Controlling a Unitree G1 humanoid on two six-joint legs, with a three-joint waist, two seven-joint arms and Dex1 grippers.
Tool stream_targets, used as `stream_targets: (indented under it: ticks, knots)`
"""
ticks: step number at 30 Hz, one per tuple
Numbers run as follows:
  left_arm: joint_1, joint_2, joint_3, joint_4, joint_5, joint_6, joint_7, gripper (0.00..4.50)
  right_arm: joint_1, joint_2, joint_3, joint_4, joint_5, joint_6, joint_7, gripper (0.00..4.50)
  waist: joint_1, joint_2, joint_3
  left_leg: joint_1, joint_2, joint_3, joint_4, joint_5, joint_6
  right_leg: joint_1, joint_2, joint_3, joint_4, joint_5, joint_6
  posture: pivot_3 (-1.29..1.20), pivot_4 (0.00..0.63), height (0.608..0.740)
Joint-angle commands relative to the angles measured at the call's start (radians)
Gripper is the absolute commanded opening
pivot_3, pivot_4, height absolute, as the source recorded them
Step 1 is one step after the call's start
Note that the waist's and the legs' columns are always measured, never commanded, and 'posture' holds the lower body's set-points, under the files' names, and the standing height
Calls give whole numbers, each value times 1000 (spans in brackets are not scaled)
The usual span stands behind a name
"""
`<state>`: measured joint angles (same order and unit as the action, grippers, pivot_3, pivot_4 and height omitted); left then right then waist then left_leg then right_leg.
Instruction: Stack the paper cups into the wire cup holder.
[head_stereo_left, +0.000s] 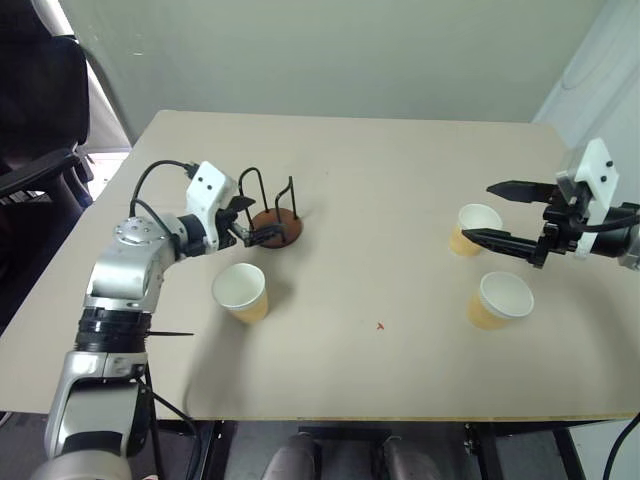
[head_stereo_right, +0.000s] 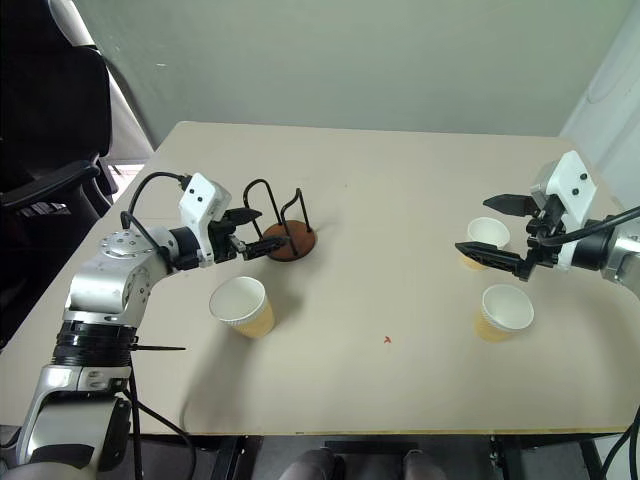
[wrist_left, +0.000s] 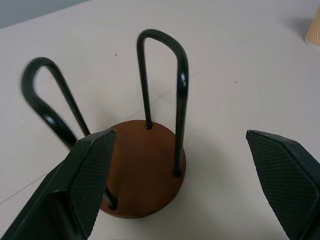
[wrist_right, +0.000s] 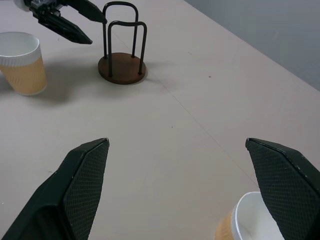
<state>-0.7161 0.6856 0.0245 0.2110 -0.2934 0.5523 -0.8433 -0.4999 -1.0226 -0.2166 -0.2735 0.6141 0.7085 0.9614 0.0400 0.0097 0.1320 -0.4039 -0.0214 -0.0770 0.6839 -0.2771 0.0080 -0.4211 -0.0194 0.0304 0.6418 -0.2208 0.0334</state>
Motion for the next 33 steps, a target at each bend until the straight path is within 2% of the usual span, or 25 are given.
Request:
stream_targets:
  ticks: [1, 25, 28, 33]
  knots:
    - [-33, 2, -2, 3, 13, -18, -8, 4483, -5, -10, -39, -28, 4, -6, -10, 4500, 0, 0, 0, 0, 0, 0, 0, 0, 0, 0, 0, 0, 0, 0, 0, 0, 150, 740]
    - [-144, -126, -48, 200, 68, -118, -34, 4483, 15, -12, -53, -43, 11, -1, -29, 4500, 1, 0, 0, 0, 0, 0, 0, 0, 1, 0, 0, 0, 0, 0, 0, 0, 150, 740]
    - [-139, -134, -56, 205, 68, -124, -49, 3904, 18, -12, -58, -45, 12, 2, -33, 4500, 1, 0, 0, 0, 0, 0, 0, 1, 1, 0, 0, 0, 0, 0, 1, 0, 150, 740]
    - [-133, -137, -64, 206, 67, -131, -72, 2032, 22, -13, -66, -41, 11, 4, -39, 4500, 1, 0, 0, 0, 0, 0, 0, 1, 1, 0, 0, 0, 0, 0, 1, 0, 150, 740]
